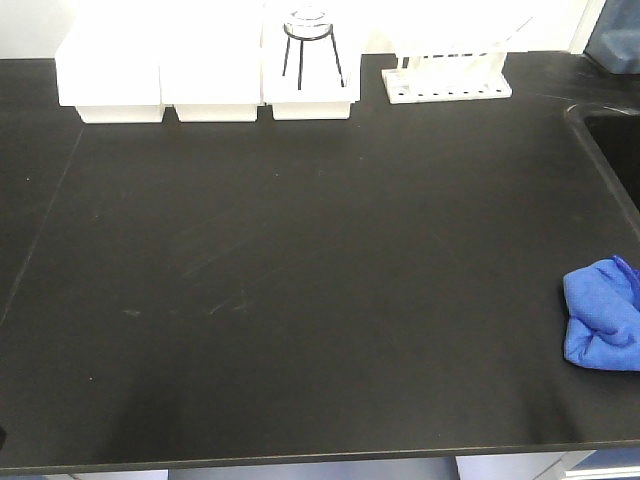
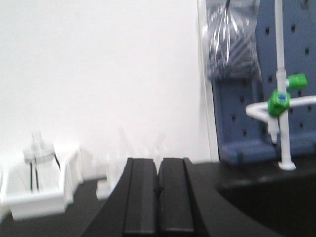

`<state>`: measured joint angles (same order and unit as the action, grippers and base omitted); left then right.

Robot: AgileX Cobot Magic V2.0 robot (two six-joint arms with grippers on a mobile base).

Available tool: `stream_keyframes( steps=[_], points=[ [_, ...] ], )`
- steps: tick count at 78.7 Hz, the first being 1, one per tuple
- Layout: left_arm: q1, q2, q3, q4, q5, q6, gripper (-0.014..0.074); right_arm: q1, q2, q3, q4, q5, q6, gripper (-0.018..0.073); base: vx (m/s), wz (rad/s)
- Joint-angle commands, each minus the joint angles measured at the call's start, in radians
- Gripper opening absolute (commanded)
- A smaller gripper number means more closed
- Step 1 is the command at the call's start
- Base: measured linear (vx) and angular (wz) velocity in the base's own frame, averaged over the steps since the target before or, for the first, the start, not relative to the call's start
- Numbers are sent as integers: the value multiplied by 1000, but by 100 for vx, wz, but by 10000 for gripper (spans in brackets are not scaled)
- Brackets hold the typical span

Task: Wipe right workspace with blue cloth
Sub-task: 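Reach the right gripper down and grasp the blue cloth by the sink, then lift the blue cloth off the bench with the right gripper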

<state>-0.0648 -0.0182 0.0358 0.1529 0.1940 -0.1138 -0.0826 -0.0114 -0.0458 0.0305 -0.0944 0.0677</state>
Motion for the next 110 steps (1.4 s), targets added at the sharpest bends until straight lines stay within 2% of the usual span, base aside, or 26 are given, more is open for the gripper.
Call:
stream_keyframes(
  steps=[1, 23, 30, 39, 54, 64, 71, 79, 85, 93, 100, 110],
  points=[
    [-6, -10, -28, 0, -84, -2, -6, -5, 33, -143, -1, -9, 4, -8, 0, 0],
    [-6, -10, -28, 0, -84, -2, -6, -5, 518, -583, -30, 610, -59, -8, 0, 0],
    [-6, -10, -28, 0, -84, -2, -6, -5, 649, -673, -30, 748, -59, -8, 0, 0],
    [-6, -10, -28, 0, -84, -2, -6, -5, 794, -730, -30, 859, -61, -8, 0, 0],
    [-6, -10, -28, 0, -84, -2, -6, -5, 925, -732, -30, 900, -121, 11, 0, 0],
    [-6, -10, -28, 0, -84, -2, -6, -5, 977, -732, -30, 914, -151, 80, 0, 0],
    [-6, -10, -28, 0, -84, -2, -6, -5, 1002, -732, -30, 928, -161, 177, 0, 0],
    [-6, -10, -28, 0, -84, -2, -6, -5, 1022, -732, -48, 936, -161, 330, 0, 0],
    [-6, -10, -28, 0, -84, -2, -6, -5, 1032, -732, -84, 945, -161, 459, 0, 0],
    [-6, -10, -28, 0, -84, -2, -6, -5, 1048, -732, -133, 957, -151, 585, 0, 0],
    [-6, -10, -28, 0, -84, -2, -6, -5, 1072, -724, -175, 953, -95, 633, 0, 0],
    [-6, -10, -28, 0, -84, -2, -6, -5, 1138, -722, -234, 949, -24, 628, 0, 0]
  ],
)
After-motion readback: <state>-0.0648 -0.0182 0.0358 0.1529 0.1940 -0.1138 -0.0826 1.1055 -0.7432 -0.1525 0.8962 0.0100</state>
